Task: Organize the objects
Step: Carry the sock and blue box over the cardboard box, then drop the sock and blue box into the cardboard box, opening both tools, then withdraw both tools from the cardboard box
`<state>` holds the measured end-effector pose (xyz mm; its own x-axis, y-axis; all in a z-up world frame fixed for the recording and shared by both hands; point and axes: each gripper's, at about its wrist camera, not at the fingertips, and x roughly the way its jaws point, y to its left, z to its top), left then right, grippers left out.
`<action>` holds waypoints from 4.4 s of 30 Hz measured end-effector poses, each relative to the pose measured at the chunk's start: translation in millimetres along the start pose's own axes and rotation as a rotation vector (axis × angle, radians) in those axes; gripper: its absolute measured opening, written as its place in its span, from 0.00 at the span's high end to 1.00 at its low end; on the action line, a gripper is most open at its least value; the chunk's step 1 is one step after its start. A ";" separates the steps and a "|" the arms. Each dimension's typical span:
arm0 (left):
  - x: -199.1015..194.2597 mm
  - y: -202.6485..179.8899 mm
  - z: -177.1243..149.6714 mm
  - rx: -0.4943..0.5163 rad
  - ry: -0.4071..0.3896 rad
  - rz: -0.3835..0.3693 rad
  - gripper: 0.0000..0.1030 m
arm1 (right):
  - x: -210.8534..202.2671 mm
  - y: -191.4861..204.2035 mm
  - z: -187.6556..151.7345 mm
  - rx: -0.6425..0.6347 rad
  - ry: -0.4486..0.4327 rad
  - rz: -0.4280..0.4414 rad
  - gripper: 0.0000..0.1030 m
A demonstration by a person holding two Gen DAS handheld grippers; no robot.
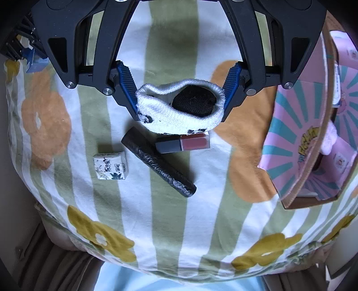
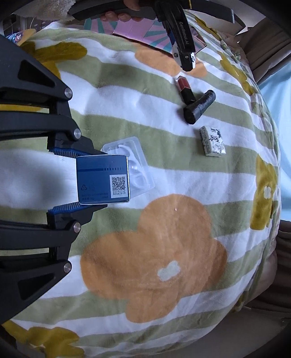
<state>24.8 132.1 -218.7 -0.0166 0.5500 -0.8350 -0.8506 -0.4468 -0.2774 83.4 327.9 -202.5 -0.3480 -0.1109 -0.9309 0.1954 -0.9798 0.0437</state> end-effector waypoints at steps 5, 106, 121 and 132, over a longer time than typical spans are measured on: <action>-56.8 2.8 1.5 0.011 -0.014 -0.018 0.38 | -38.6 19.2 37.3 -0.018 -0.047 -0.018 0.69; -76.0 248.5 -86.3 -0.254 0.295 0.146 0.00 | 88.7 433.4 184.2 -0.749 0.117 0.284 0.01; -152.9 249.6 -61.1 -0.207 0.152 0.193 0.00 | 1.2 400.9 178.5 -0.668 0.019 0.306 0.01; -236.4 225.5 -42.7 -0.140 0.001 0.139 0.00 | -94.9 335.0 160.8 -0.488 -0.113 0.236 0.01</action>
<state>-140.7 -128.8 -104.1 -0.1277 0.4756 -0.8704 -0.7585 -0.6122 -0.2232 34.4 -16.6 -41.3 -0.3346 -0.3618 -0.8702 0.6727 -0.7383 0.0483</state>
